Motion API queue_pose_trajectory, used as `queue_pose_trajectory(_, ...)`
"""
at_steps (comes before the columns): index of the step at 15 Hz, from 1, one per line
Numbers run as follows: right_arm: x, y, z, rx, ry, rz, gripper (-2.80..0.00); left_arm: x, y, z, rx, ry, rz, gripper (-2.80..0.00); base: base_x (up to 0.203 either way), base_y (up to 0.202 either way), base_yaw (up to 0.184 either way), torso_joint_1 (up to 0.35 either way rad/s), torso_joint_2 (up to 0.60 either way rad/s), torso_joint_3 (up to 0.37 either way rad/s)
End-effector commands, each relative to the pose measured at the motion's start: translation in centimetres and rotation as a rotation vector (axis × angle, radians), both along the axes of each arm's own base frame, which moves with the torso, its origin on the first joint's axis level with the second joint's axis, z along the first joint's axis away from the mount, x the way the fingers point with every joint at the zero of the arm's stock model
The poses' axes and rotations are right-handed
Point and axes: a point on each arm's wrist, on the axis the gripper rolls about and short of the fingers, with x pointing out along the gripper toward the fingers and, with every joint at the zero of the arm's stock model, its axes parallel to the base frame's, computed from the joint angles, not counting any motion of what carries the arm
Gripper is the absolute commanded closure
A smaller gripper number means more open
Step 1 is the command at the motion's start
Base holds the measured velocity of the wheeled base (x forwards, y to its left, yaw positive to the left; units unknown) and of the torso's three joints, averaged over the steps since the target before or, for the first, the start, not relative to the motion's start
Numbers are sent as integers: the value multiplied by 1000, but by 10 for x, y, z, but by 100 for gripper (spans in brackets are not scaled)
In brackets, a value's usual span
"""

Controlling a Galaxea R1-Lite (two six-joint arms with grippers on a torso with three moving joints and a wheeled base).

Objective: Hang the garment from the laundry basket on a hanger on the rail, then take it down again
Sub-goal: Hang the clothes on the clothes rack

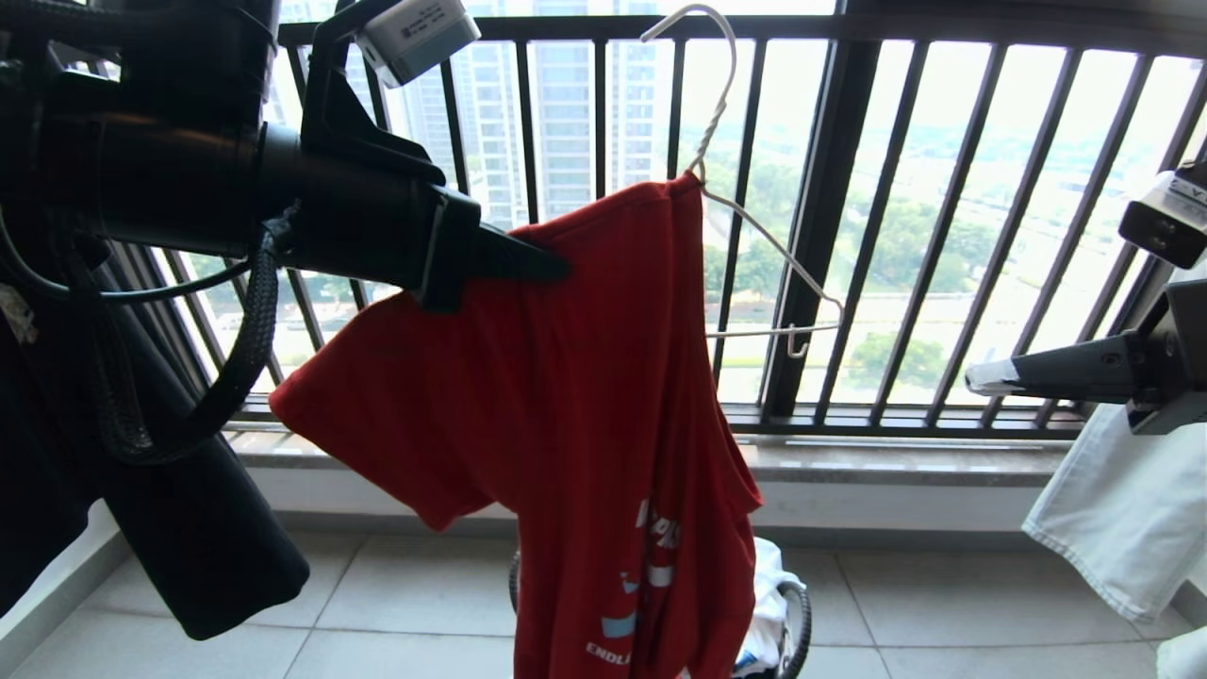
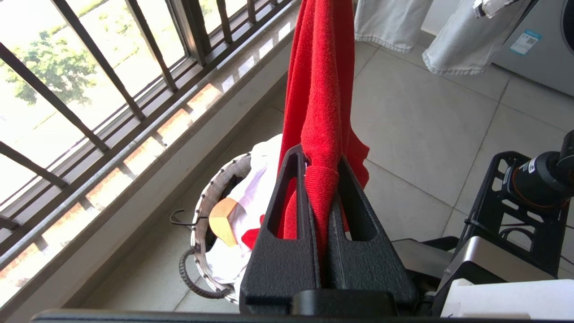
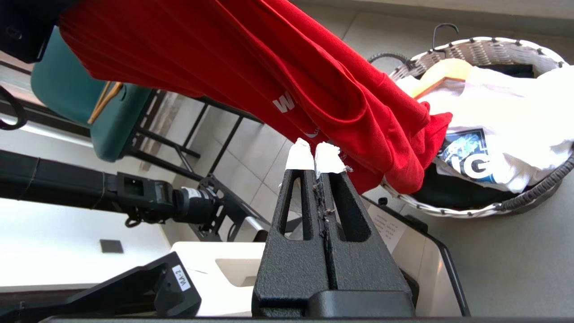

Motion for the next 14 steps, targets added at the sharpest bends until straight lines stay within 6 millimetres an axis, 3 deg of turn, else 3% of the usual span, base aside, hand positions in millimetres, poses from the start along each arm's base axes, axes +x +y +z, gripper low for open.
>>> queue_pose_trajectory(1, 27, 7, -28, -1, 135, 23, 0, -3, 2, -2, -88, -24, 18, 0, 0, 0, 0, 0, 0, 0)
queue_pose_trajectory(6, 67, 38, -71, -17, 313, 112, 0, -14, 7, -9, -115, 11, 29, 0, 0, 0, 0, 0, 0, 0)
queue_pose_trajectory(9, 80, 45, -77, -1, 330, 101, 0, -20, 10, -13, -109, 25, 30, 0, 0, 0, 0, 0, 0, 0)
queue_pose_trajectory(10, 80, 45, -80, -3, 342, 77, -280, -22, 11, -14, -108, 26, 29, 0, 0, 0, 0, 0, 0, 0)
queue_pose_trajectory(14, 94, 53, -99, 19, 449, 48, -280, -25, 13, -16, -107, 37, 37, 0, 0, 0, 0, 0, 0, 0)
